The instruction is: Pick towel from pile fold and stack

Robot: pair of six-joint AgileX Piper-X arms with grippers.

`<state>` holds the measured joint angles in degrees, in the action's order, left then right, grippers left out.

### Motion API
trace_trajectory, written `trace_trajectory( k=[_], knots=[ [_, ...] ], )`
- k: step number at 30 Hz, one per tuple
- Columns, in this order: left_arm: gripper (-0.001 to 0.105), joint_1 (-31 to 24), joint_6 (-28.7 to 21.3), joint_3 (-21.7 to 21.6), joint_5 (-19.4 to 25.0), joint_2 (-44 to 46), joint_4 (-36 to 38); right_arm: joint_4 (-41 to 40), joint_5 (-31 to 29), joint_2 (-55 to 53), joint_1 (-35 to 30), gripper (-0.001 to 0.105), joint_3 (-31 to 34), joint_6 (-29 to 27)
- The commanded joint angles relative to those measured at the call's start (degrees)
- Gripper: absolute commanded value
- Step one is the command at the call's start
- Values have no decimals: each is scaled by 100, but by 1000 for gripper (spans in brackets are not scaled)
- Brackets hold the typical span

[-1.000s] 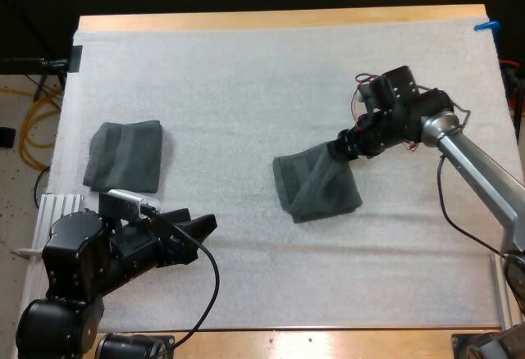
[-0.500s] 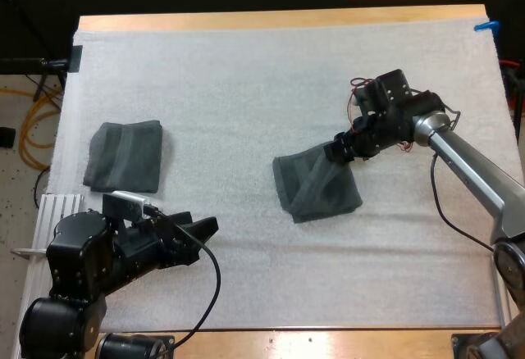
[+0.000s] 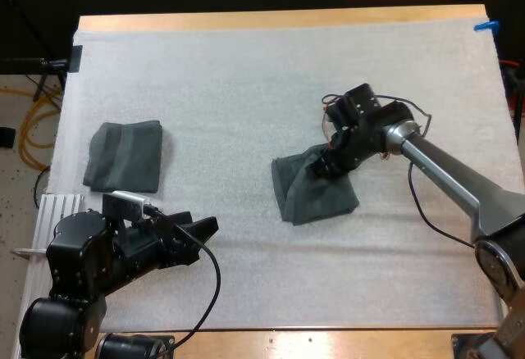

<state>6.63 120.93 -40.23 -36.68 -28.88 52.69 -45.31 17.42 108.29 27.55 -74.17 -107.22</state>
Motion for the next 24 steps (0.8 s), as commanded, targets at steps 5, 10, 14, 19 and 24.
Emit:
trace_trajectory(
  k=[5, 10, 14, 19, 24],
  knots=[
    [58, 0, -39, -9, -37, 19, -32, -52, -99, -42, 64, 23, -216, -98],
    [58, 0, -39, -9, -37, 19, -32, -52, -99, -42, 64, 16, -462, -98],
    [58, 0, -39, -9, -37, 19, -32, -71, -84, -55, 64, 0, -587, -98],
    [58, 0, -39, -9, -37, 19, -32, -68, 45, -55, 64, 0, -623, -370],
    [58, 0, -39, -9, -37, 19, -32, 2, 725, -55, 64, 0, -623, -618]
  ],
)
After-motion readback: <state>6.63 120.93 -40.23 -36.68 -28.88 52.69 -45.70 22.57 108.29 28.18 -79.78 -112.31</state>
